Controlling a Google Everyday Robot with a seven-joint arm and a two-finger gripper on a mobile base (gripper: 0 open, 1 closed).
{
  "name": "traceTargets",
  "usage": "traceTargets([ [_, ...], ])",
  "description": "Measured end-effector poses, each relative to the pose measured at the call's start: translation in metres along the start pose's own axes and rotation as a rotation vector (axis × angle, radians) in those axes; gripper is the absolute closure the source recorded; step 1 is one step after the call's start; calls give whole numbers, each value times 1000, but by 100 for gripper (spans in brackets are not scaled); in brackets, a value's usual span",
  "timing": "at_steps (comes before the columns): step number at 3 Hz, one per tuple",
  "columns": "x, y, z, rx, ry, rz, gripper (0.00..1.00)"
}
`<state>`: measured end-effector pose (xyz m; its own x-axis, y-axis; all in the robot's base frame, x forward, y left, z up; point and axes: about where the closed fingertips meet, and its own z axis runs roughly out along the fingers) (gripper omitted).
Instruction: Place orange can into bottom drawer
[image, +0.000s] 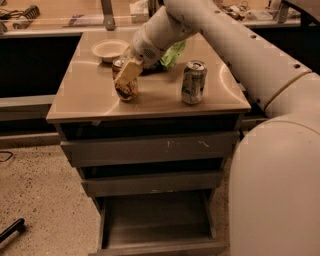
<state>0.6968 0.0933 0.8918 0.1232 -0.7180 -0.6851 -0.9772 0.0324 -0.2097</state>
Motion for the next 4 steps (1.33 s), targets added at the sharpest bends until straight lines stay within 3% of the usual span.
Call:
traceTargets([
  [1,-7,26,-15,-28,8,-31,100],
  [2,-16,72,-30,-70,-7,-57,100],
  [3,-16,72,-30,-70,-7,-57,100],
  [4,-11,93,-24,-100,1,-51,100],
])
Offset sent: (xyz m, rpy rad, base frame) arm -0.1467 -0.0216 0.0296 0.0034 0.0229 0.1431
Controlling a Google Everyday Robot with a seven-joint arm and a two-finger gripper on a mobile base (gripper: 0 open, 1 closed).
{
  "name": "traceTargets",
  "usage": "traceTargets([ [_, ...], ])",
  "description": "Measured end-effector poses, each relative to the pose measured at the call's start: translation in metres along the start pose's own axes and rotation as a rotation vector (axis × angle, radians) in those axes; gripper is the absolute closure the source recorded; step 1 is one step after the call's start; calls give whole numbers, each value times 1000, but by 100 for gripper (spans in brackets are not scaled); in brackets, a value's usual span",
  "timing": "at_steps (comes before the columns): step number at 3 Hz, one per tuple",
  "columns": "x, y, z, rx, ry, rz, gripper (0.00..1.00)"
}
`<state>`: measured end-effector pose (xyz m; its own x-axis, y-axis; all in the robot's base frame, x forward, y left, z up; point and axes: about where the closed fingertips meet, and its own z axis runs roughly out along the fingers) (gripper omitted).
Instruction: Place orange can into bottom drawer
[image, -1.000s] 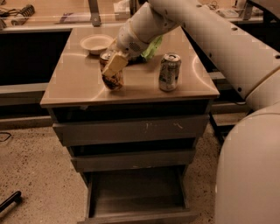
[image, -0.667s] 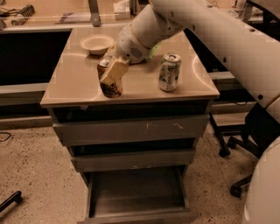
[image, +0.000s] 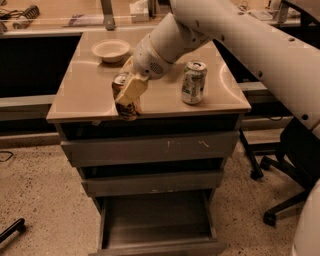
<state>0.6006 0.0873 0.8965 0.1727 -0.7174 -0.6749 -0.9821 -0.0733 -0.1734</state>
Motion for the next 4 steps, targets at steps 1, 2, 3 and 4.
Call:
traceTargets([
  [1,-3,41,2,-28,3,24,100],
  [2,-6,92,9,-34,-19,64,100],
  [3,11,132,36,-22,-51,106,100],
  [4,51,155,85,-52,-24,149,100],
])
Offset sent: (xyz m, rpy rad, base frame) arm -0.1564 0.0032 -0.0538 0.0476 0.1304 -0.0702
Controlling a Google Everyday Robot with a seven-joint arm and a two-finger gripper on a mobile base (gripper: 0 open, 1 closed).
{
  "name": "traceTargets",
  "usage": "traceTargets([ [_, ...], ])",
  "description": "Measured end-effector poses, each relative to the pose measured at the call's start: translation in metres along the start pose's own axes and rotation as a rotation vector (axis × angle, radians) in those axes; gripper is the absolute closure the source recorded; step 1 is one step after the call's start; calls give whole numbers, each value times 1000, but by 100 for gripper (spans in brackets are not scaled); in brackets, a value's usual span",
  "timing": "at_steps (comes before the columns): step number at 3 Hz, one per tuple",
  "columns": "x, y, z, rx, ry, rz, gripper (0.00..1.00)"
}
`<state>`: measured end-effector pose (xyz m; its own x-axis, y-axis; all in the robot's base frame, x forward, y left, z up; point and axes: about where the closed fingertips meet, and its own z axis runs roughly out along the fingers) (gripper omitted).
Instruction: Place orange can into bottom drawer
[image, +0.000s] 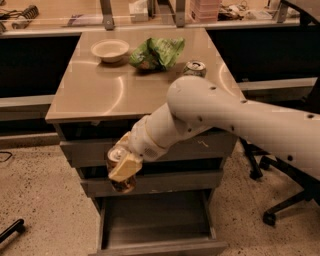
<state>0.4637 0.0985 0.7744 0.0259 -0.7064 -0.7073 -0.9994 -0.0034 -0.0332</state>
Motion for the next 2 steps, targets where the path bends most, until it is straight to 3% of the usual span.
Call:
traceTargets([
  [2,3,2,2,-1,4,1,100],
])
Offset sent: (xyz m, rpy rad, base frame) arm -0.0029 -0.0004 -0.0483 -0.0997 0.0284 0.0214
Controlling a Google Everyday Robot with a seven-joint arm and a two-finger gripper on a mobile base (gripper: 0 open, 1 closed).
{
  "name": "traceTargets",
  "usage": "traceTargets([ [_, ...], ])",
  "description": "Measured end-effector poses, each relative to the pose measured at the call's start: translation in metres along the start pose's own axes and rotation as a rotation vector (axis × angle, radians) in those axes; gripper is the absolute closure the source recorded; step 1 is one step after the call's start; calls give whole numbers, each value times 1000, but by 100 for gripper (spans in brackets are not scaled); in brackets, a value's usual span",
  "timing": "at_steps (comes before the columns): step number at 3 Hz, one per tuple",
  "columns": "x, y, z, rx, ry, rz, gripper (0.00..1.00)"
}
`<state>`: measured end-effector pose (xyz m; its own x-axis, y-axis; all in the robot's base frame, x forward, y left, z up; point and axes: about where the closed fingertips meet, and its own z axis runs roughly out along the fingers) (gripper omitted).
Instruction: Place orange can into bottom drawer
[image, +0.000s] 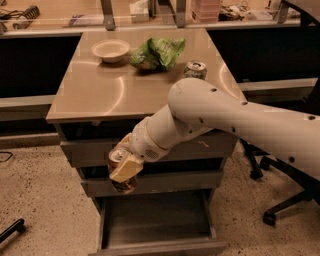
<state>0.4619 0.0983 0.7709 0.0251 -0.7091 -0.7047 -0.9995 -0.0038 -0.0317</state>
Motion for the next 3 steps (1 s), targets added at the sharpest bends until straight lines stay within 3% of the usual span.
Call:
traceTargets([
  [1,45,8,28,1,65,-22,100],
  [2,113,21,63,15,114,-31,100],
  [3,179,31,100,11,108,-26,100],
])
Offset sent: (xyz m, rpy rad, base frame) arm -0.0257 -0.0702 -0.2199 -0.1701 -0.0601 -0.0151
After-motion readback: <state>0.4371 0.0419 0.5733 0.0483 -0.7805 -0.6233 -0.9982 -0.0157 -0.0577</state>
